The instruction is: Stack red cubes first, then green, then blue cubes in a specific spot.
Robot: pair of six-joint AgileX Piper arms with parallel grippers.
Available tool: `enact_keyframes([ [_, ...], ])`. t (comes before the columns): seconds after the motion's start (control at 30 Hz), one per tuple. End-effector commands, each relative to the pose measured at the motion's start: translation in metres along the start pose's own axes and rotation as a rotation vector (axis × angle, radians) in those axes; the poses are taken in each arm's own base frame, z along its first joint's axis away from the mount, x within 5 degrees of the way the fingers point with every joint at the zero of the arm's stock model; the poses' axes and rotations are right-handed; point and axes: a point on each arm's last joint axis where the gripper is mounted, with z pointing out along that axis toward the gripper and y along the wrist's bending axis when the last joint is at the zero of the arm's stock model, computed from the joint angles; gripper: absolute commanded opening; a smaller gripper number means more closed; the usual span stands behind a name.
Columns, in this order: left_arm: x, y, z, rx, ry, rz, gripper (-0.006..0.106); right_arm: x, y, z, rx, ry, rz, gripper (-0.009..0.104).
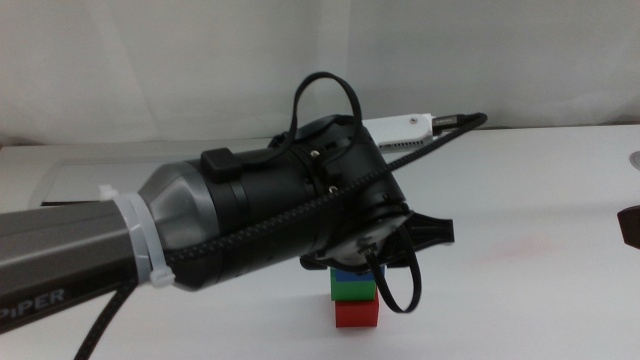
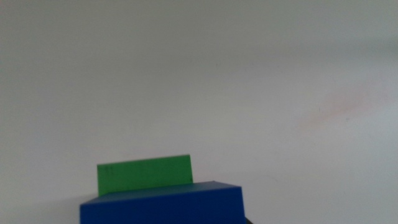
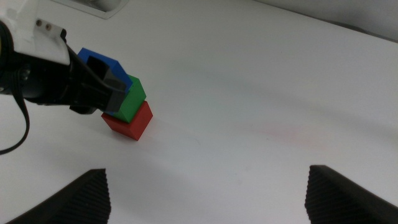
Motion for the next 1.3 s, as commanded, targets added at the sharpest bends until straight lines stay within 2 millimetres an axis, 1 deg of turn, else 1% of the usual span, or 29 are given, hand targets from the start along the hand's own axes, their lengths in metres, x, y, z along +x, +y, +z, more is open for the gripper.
enact_keyframes([
  [0.0,-0.007,0.003,0.001,0.003,-0.012,-0.032,-0.003,0.000,-0.001,0.001,0.005,-0.008,-0.004,0.084],
  [0.13,-0.011,0.008,0.004,0.006,0.010,-0.033,-0.003,0.000,-0.001,0.001,0.005,-0.010,-0.004,0.084],
  [0.33,-0.012,0.006,0.005,0.026,0.002,-0.029,-0.003,-0.002,-0.001,0.001,0.002,-0.025,-0.004,0.084],
  [0.5,-0.009,0.004,0.016,0.010,0.025,-0.018,-0.003,-0.002,-0.001,0.001,0.002,-0.027,-0.004,0.084],
  [0.77,-0.006,0.003,0.024,-0.003,0.043,-0.004,-0.003,-0.002,-0.001,0.001,0.002,-0.025,-0.004,0.084],
  [0.9,-0.006,0.003,0.024,-0.002,0.043,0.004,-0.003,-0.002,-0.001,0.001,0.002,-0.025,-0.004,0.084],
  [0.93,-0.006,0.002,0.024,0.001,0.041,0.007,0.001,-0.002,-0.001,0.001,0.002,-0.025,-0.004,0.084],
  [1.0,-0.006,0.002,0.024,0.006,0.039,0.011,0.013,-0.002,-0.001,0.001,0.002,-0.025,-0.004,0.084],
  [1.07,-0.006,0.002,0.024,0.006,0.039,0.011,0.029,-0.002,-0.001,0.001,0.002,-0.025,-0.004,0.084],
  [1.13,-0.006,0.002,0.024,0.006,0.039,0.014,0.047,-0.002,-0.001,0.001,0.002,-0.025,-0.004,0.084],
  [1.17,-0.006,0.002,0.024,0.008,0.038,0.013,0.068,-0.002,-0.001,0.001,0.002,-0.025,-0.004,0.084],
  [1.23,-0.007,0.002,0.024,0.009,0.036,0.015,0.089,-0.002,-0.001,0.001,0.002,-0.025,-0.004,0.084],
  [1.27,-0.007,0.002,0.024,0.009,0.035,0.015,0.093,-0.002,-0.001,0.001,0.002,-0.025,-0.004,0.084],
])
